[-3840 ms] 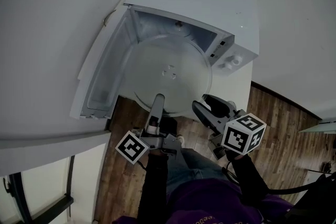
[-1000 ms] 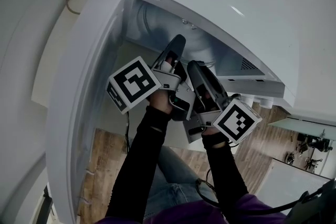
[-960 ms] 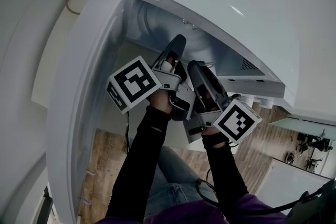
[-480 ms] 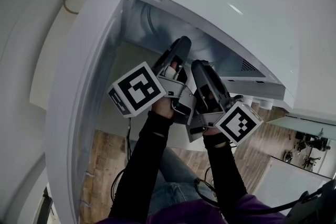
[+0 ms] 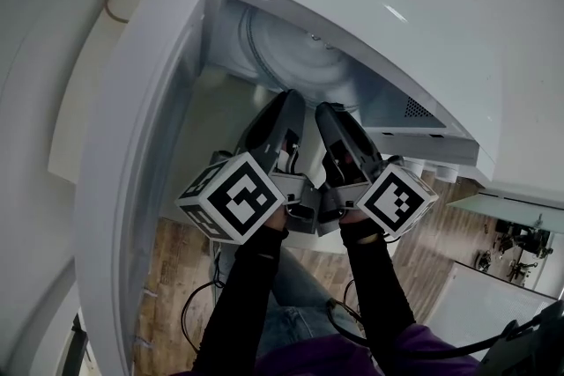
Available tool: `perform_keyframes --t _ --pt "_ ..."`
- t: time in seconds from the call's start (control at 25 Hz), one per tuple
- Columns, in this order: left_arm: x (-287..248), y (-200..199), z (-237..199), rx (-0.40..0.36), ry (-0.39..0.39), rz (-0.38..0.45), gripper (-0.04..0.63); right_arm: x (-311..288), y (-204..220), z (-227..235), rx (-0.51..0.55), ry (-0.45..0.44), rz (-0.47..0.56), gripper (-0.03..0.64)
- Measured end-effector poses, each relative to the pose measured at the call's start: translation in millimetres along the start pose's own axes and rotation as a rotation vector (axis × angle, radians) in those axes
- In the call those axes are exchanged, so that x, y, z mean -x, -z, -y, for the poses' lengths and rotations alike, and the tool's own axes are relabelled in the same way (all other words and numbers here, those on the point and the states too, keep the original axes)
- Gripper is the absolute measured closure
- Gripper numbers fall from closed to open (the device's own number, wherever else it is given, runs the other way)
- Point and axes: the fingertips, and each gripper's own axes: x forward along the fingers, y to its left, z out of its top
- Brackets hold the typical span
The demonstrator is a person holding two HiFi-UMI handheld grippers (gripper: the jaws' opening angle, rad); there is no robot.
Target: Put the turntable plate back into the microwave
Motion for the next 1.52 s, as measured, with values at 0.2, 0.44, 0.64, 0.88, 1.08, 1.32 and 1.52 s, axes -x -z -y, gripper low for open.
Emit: perform_keyframes --t 0.2,0.44,0.64,0.88,1.08,1.32,1.52 --pt "-3.5 -2.3 -7.0 0.017 -0.010 -0.007 0.545 -7.1 2.8 1.7 0.016 0.002 -0.022 0.457" --pt "-11.3 -10.2 -11.2 0.015 -0.015 -0.012 0.548 -20.5 1.4 0.0 0.013 -0.010 -0.037 0.457" --pt "-13.4 -14.2 -16.0 0.006 -0.028 -0.004 0.549 -26.3 4.9 2.9 -0.003 0.005 -0.043 0.457" --pt "-15.8 -16.5 -17.8 0.024 -0.027 0.005 0.549 -27.2 8.0 8.8 0.028 0.070 -0.085 0.457" --pt "-17.2 -18.3 -20.7 0.026 -0.046 0.022 0.552 -28.3 10.6 7.8 0.109 0.111 -0.135 0.460" --pt "-18.7 -18.4 -23.7 0.041 -0.053 0.032 0.555 -27.0 13.0 6.9 0.109 0.106 -0.141 0.463" --pt "-20.1 -18.9 -23.2 0.050 -0.048 0.029 0.557 -26.3 13.6 6.7 0.105 0.100 -0.137 0.463"
